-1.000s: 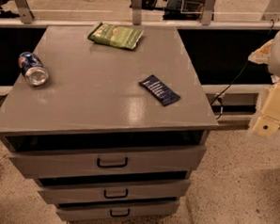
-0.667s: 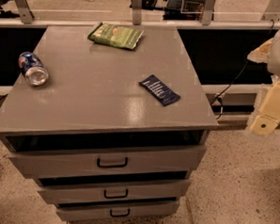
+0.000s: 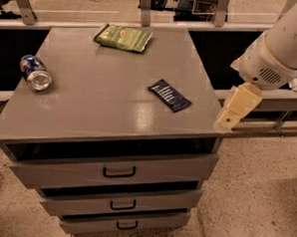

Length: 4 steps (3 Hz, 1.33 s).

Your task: Move rxbar blueberry near pepsi can

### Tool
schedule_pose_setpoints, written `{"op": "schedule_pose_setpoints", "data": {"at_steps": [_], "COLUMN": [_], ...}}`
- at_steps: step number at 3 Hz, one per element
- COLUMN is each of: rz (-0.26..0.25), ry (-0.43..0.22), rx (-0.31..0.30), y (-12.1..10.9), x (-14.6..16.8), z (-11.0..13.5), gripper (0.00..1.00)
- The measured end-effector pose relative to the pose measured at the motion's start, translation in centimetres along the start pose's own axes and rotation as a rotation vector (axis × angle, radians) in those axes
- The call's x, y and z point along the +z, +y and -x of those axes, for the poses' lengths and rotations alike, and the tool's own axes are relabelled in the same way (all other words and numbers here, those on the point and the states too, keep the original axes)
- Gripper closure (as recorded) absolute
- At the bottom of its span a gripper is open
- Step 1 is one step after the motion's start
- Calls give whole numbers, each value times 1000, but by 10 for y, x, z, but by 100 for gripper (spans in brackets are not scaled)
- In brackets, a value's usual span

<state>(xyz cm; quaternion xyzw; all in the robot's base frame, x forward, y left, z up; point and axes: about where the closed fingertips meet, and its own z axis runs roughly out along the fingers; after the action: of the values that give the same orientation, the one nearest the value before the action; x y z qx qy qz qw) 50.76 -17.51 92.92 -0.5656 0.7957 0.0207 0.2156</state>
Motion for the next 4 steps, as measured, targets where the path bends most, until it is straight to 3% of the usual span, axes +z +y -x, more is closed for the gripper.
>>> {"op": "schedule_pose_setpoints", "data": {"at_steps": [1, 2, 4], "rz": [21, 21, 42], "ry": [-40, -41, -121], "rx": [59, 60, 189], "y": [-26, -26, -30], "x": [34, 34, 81], "z": [25, 25, 54], "gripper": [0, 0, 0]}}
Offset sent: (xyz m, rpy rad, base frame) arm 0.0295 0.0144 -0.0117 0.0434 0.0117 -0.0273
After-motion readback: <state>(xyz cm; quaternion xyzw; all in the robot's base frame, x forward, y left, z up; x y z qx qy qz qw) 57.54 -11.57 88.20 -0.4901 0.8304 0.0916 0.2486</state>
